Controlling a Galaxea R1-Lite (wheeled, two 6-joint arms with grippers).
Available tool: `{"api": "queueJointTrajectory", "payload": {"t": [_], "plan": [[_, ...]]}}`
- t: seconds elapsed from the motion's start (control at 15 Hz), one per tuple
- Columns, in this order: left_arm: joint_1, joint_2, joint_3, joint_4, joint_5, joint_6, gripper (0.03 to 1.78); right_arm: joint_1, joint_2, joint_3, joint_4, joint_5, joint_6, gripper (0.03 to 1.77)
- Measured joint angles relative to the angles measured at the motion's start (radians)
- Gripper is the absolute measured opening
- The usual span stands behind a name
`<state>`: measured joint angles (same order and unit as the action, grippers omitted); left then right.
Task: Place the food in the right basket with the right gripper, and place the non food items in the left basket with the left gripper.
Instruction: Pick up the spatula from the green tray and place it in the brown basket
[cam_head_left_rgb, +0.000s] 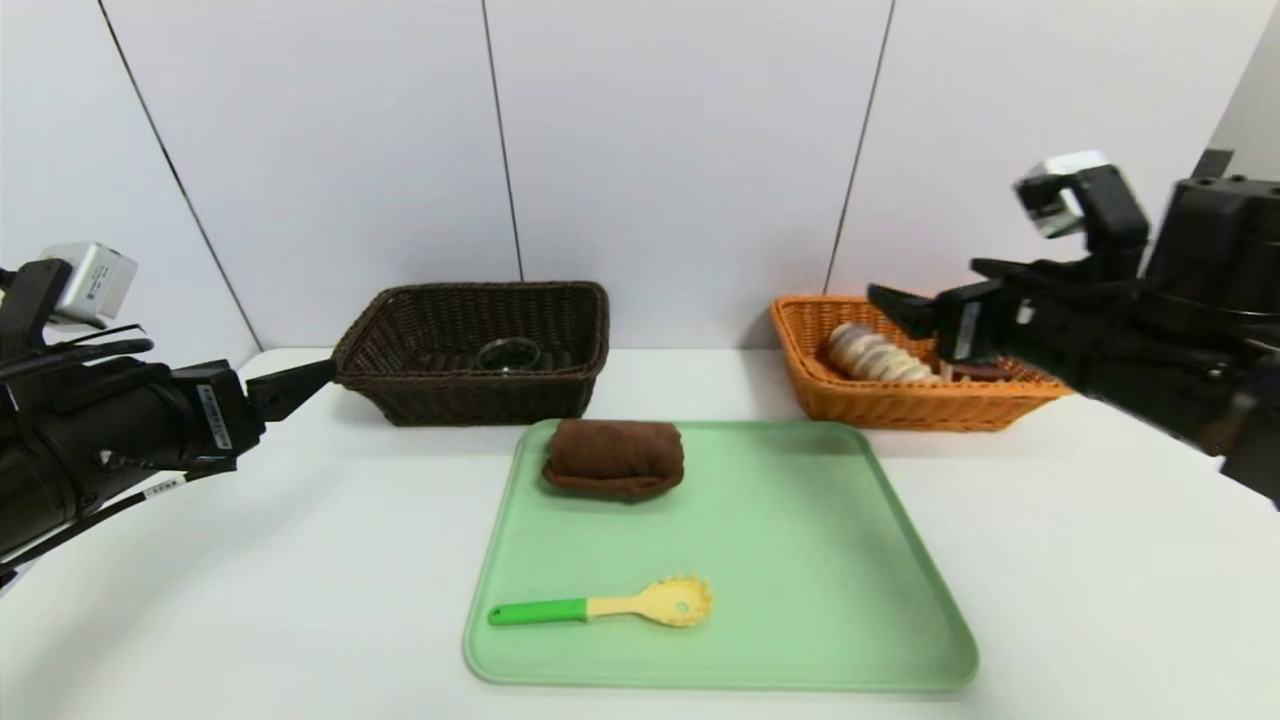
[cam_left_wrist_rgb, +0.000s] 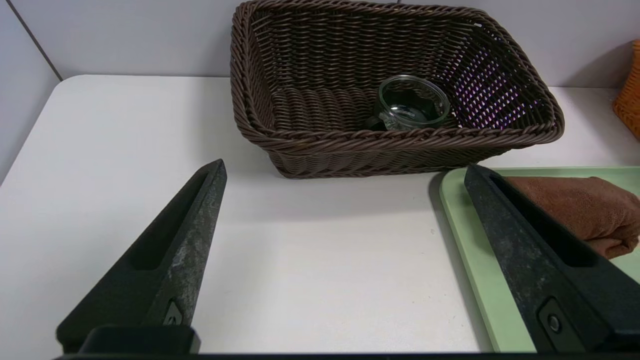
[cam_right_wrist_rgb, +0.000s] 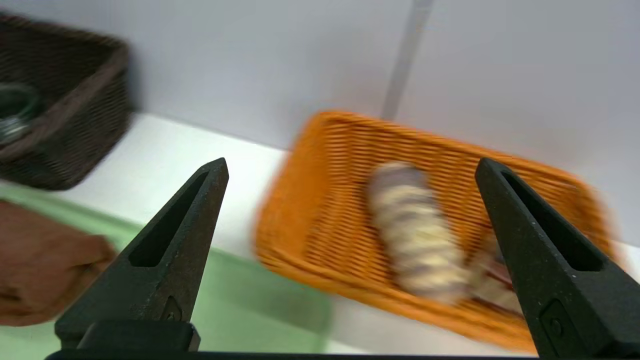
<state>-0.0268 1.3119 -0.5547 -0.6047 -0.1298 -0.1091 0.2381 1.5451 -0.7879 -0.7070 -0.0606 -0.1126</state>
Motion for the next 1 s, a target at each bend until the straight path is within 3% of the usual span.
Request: {"api": "queueJointTrajectory", "payload": {"t": [0.13, 0.27, 0.53, 0.67, 0.8, 1.0], "plan": [[-0.015, -0.002, 0.006, -0.001, 0.001, -0.005, 1.69, -0.091, -0.115, 0.097, -0.024, 0.009, 0.003, 1.69], [-0.055, -0.005, 0.013, -0.018, 0.005, -0.019, 1.69, -0.133, -0.199, 0.179, -0.027, 0.011, 0.007, 1.69], [-0.131, -0.008, 0.025, -0.041, 0.009, -0.026, 1.69, -0.151, -0.296, 0.313, -0.036, 0.009, 0.035, 1.69], [-0.214, -0.005, 0.011, -0.034, 0.010, -0.026, 1.69, -0.153, -0.323, 0.346, -0.036, 0.010, 0.057, 1.69], [-0.320, 0.005, -0.016, 0.026, 0.029, -0.015, 1.69, -0.153, -0.338, 0.370, -0.036, 0.010, 0.058, 1.69], [-0.395, 0.017, -0.090, 0.237, 0.035, 0.091, 1.69, -0.153, -0.354, 0.391, -0.031, 0.011, 0.058, 1.69]]}}
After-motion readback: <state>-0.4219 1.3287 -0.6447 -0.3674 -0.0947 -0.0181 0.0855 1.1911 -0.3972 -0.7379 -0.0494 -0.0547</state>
